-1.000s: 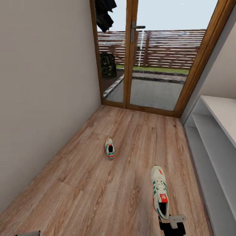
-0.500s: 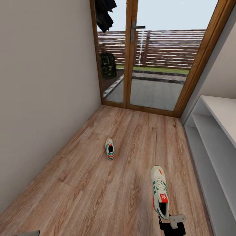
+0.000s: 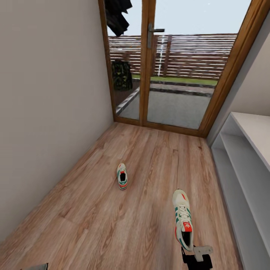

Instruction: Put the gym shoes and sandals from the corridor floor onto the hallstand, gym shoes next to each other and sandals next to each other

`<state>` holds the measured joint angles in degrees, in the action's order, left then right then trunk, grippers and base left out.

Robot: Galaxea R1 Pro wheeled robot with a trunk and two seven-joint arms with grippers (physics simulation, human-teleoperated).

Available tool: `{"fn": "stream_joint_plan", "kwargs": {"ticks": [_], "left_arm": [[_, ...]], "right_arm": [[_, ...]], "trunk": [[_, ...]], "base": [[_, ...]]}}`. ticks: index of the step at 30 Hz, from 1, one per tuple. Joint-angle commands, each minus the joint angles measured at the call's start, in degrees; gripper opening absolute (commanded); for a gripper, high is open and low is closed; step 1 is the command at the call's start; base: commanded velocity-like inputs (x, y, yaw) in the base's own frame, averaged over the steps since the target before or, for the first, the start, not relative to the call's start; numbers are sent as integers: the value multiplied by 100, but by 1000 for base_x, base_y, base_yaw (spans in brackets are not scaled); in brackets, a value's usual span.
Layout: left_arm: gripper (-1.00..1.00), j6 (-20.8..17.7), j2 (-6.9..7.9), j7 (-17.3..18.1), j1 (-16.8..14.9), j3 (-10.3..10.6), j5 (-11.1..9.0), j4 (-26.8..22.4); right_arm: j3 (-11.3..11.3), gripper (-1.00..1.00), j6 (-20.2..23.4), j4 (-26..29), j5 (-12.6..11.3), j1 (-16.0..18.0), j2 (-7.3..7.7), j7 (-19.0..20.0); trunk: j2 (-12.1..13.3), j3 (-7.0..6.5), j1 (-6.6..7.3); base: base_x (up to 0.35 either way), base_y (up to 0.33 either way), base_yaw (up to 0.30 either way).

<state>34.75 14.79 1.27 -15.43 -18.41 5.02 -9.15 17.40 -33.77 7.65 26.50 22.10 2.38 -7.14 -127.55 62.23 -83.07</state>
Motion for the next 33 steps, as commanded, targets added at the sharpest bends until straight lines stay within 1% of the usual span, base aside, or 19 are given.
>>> {"fn": "stream_joint_plan", "kwargs": {"ticks": [1,9,27,33], "left_arm": [[100,21,-1,13,-4,-49,52,6],[100,23,6,11,-4,-54,50,9],[100,17,7,7,-4,-50,52,10],[100,20,5,8,-4,-49,52,10]], "right_arm": [[18,-100,-15,-9,57,5,0,-50],[21,-100,-15,-9,57,5,9,-50],[19,-100,-15,-9,47,5,1,-50],[18,-100,-15,-9,46,3,0,-50]], "trunk": [[-1,4,-2],[-1,4,-2],[-1,4,-2],[-1,4,-2]], "base": [[283,-161,0],[292,-143,0],[332,16,0],[254,-109,0]]}}
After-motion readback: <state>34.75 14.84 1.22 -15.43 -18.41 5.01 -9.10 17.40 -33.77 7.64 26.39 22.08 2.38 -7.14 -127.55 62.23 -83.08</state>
